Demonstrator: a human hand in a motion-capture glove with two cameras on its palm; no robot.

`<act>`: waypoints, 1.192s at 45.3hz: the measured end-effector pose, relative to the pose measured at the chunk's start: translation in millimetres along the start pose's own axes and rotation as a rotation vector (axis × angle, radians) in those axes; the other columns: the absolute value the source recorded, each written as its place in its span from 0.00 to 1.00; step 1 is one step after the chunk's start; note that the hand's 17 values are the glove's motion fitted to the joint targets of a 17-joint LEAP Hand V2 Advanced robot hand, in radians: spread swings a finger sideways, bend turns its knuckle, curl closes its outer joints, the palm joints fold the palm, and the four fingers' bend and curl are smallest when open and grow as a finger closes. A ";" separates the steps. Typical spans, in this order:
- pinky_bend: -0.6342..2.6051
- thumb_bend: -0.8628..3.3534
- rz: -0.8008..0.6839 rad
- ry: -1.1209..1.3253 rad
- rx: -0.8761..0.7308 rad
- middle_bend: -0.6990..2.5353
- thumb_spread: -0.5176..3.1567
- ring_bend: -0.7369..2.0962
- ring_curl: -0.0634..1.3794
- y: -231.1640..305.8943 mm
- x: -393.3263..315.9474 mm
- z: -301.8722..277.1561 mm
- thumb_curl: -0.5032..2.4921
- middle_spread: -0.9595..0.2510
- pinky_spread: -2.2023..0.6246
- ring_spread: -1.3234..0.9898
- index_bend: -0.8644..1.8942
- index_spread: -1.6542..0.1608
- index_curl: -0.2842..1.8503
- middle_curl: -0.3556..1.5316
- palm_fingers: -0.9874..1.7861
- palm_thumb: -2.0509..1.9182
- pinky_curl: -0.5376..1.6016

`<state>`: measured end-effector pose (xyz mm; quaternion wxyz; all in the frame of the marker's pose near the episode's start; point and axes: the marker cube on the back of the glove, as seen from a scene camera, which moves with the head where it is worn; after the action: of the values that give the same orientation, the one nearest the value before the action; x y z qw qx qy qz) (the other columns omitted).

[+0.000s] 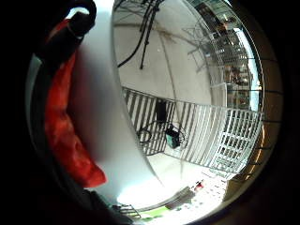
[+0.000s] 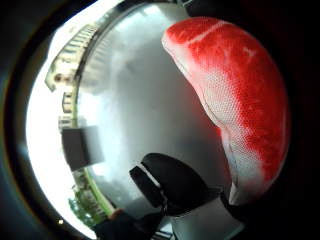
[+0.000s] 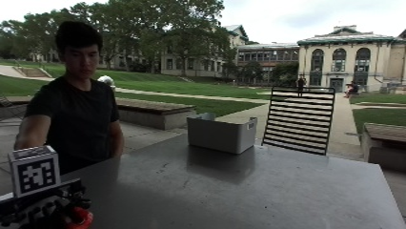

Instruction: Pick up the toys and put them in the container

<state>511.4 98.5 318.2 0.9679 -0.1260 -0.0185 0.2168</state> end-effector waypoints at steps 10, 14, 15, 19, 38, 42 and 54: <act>0.45 0.24 0.000 -0.033 0.129 0.32 0.48 0.52 0.34 -5.0 5.0 5.2 0.27 0.46 0.63 0.33 0.39 0.70 0.29 0.46 0.74 0.62 0.41; 0.43 0.24 0.021 -0.036 0.171 0.36 0.48 0.54 0.37 -4.8 5.0 3.5 0.27 0.44 0.61 0.34 0.42 0.71 0.31 0.49 0.82 0.63 0.41; 0.43 0.24 0.023 -0.033 0.180 0.36 0.48 0.55 0.38 -4.4 4.8 2.8 0.27 0.44 0.61 0.34 0.43 0.71 0.31 0.49 0.81 0.63 0.41; 0.42 0.25 0.007 -0.011 0.247 0.42 0.48 0.59 0.41 -5.3 4.4 -0.2 0.28 0.45 0.61 0.37 0.46 0.72 0.34 0.53 0.90 0.65 0.42; 0.42 0.27 -0.040 0.066 0.147 0.49 0.40 0.68 0.45 10.5 -23.0 -20.5 0.35 0.69 0.61 0.46 0.62 0.86 0.42 0.54 0.85 0.74 0.44; 0.42 0.26 -0.047 0.086 0.164 0.50 0.36 0.69 0.45 13.3 -43.1 -41.8 0.36 0.71 0.61 0.45 0.64 0.87 0.43 0.54 0.84 0.74 0.44; 0.48 0.20 -0.068 0.078 0.312 0.55 0.34 0.72 0.46 8.9 -128.0 -156.7 0.37 0.61 0.62 0.43 0.58 0.82 0.43 0.57 0.81 0.66 0.47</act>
<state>406.0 15.0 166.8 0.9824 0.0181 0.0489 0.1792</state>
